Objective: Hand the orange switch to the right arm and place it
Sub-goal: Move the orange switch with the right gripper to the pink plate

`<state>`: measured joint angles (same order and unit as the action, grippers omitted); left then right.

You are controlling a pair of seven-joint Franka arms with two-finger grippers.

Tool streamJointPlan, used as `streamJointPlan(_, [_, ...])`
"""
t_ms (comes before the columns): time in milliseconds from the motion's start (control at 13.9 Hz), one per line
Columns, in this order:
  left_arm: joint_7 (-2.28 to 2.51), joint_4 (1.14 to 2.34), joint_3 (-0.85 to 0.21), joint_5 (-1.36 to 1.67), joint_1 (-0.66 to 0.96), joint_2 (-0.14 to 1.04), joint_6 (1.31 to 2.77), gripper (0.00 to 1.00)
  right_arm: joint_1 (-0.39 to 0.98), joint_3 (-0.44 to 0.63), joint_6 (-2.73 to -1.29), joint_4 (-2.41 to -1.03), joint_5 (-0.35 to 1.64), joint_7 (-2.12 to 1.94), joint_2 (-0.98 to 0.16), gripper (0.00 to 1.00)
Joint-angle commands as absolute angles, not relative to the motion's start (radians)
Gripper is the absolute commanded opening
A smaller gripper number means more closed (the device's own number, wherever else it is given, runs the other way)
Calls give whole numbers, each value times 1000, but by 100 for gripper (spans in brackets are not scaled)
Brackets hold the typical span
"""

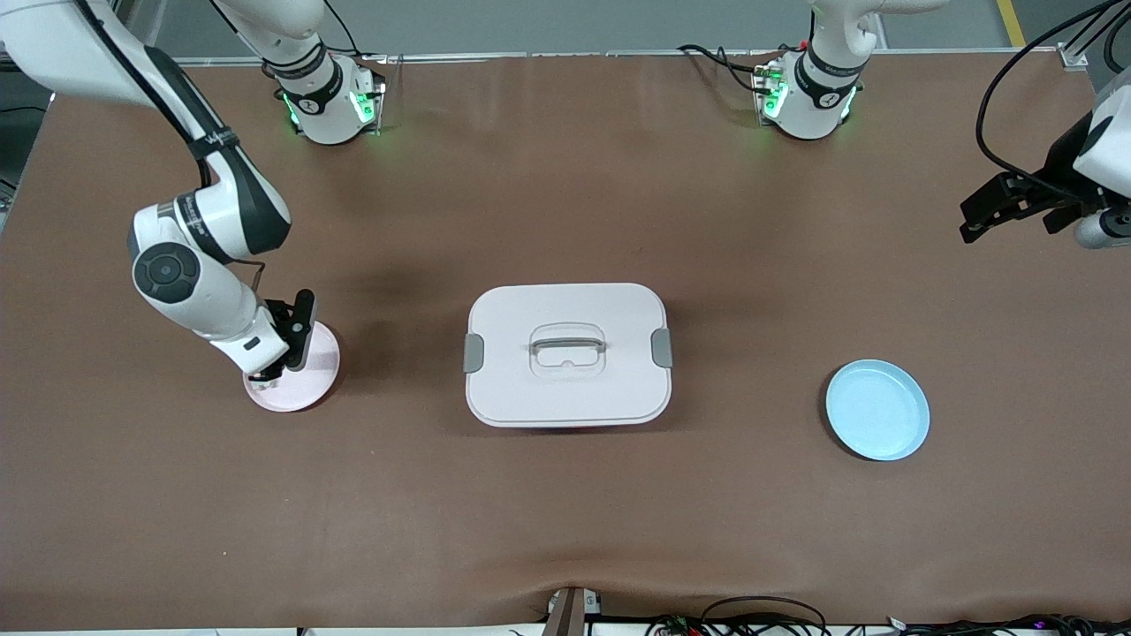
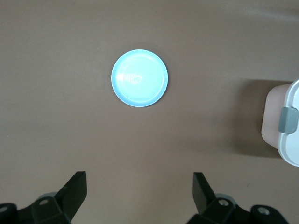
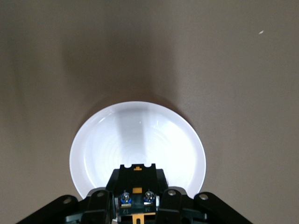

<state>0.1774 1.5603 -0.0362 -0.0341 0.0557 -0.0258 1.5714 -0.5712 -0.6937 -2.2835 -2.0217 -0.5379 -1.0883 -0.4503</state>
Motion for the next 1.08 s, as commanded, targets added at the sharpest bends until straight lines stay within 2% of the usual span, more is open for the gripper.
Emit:
streamJointPlan(0, [140,1588,-23,-2,58,-48,1588,100,-568,-684,-2293,-2013,-630,-1066,-491,0])
streamJointPlan(575, [120,1589,-37,-2,64,-48,1580,100,-493,-664,-2280,-2022,-914,-727,-590,0])
streamJointPlan(1006, [114,1644,-46,-2,64,-95,1588,100,-474,-657,-2292,-2019,-997,-638,-638,0])
